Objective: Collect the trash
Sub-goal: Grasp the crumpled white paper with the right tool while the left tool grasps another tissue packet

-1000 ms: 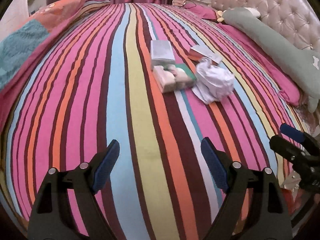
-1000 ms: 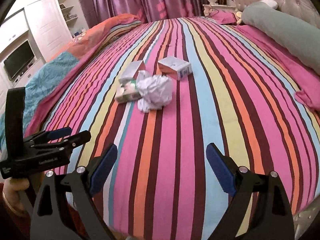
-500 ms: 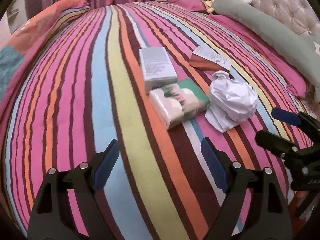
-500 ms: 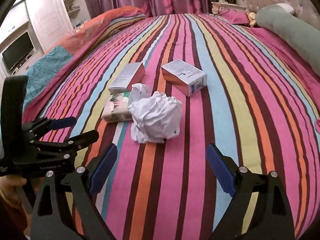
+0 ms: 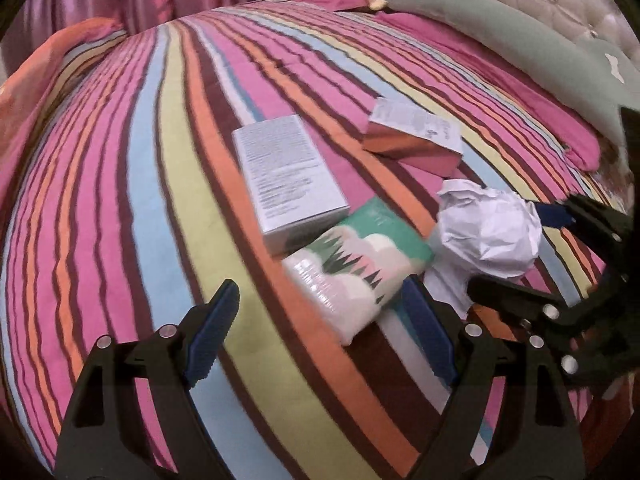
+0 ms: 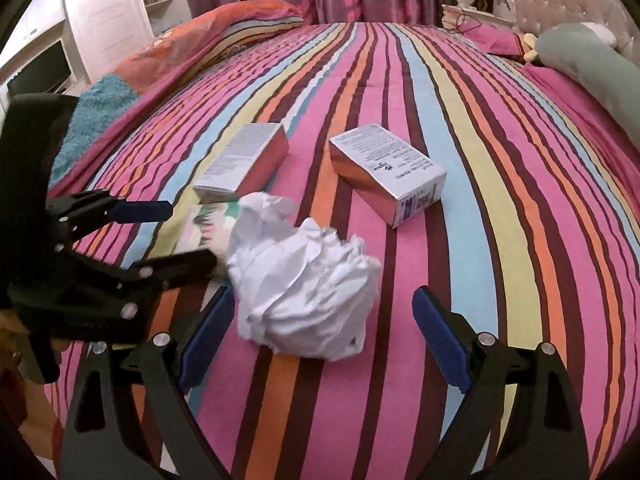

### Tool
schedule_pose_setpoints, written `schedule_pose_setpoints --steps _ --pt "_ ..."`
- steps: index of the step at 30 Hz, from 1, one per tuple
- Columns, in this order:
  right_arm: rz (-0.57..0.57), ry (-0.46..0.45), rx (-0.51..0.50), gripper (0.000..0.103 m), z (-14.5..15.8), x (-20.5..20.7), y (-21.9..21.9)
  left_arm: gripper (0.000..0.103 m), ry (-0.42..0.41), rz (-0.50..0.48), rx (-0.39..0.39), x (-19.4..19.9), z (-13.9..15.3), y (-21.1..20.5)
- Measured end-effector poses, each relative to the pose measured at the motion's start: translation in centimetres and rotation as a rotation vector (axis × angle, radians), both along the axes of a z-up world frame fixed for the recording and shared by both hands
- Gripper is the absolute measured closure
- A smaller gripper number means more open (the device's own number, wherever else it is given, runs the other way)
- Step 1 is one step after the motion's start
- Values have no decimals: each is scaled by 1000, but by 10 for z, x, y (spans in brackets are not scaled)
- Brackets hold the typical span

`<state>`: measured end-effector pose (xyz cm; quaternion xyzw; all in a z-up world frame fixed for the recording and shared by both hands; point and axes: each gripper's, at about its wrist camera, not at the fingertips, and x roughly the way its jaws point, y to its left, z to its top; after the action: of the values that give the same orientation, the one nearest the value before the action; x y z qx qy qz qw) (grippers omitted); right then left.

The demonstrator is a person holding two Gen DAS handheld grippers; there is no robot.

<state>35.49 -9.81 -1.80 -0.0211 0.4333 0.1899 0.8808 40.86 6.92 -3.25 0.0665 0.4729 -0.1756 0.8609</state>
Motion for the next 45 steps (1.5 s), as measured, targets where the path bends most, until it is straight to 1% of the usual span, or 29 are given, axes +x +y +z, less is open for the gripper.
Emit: schedule_pose_setpoints --steps 2,5,8,11,13,14,16,18,20,22,23,24,25,26,27,29,31,34,37,39,41,42,44,45 --pt "-4 3 -7 17 -2 5 -2 22 0 -6 10 3 -3 -2" --pt "-3 -4 0 17 -1 9 -6 22 26 -16 -33 10 -7 -1" --pt "3 -13 3 18 1 11 -8 22 33 -18 -47 12 -7 -3" --pt "3 -17 10 18 2 15 -13 22 40 -17 -42 13 -8 -10" --pt "-5 -20 19 18 4 18 -18 22 53 -36 -37 13 -10 -15" --pt "-11 -12 27 18 5 22 -21 22 55 -45 -27 13 -12 -18" --pt "-7 19 45 18 4 29 -25 22 42 -75 34 12 -15 -27" --pt "12 75 86 18 2 38 -26 22 27 -96 84 12 -16 -35" --pt "26 108 112 17 2 41 -23 22 17 -114 105 14 -17 -41" --pt "34 126 116 17 0 43 -18 22 11 -125 120 16 -18 -46" --pt "36 126 108 17 -1 43 -14 23 8 -125 127 18 -18 -47" --pt "34 119 88 18 -1 43 -10 28 9 -122 127 19 -18 -48" --pt "29 112 68 20 -2 42 -8 31 11 -118 117 19 -17 -49" --pt "28 107 65 33 -1 40 -6 34 10 -108 114 18 -17 -49" --pt "30 116 91 44 0 39 -6 35 8 -100 118 16 -16 -49" --pt "17 111 100 48 5 35 -7 36 5 -83 109 14 -16 -48" --pt "15 110 111 49 7 30 -12 36 23 -60 74 14 -17 -45" --pt "-3 95 99 51 9 24 -23 37 28 -34 25 13 -12 -39" --pt "-45 95 132 52 9 21 -40 41 18 -45 40 6 -12 -44" --pt "-77 102 168 52 10 19 -53 42 8 -31 33 1 -11 -46" --pt "-99 102 187 52 11 17 -63 43 3 -4 -3 -4 -10 -44" --pt "-105 99 189 52 13 15 -67 43 9 9 -38 -8 -9 -41" --pt "-113 95 190 52 13 10 -71 43 11 32 -80 -15 -8 -36" --pt "-116 96 195 52 13 7 -73 43 15 36 -88 -17 -8 -37"
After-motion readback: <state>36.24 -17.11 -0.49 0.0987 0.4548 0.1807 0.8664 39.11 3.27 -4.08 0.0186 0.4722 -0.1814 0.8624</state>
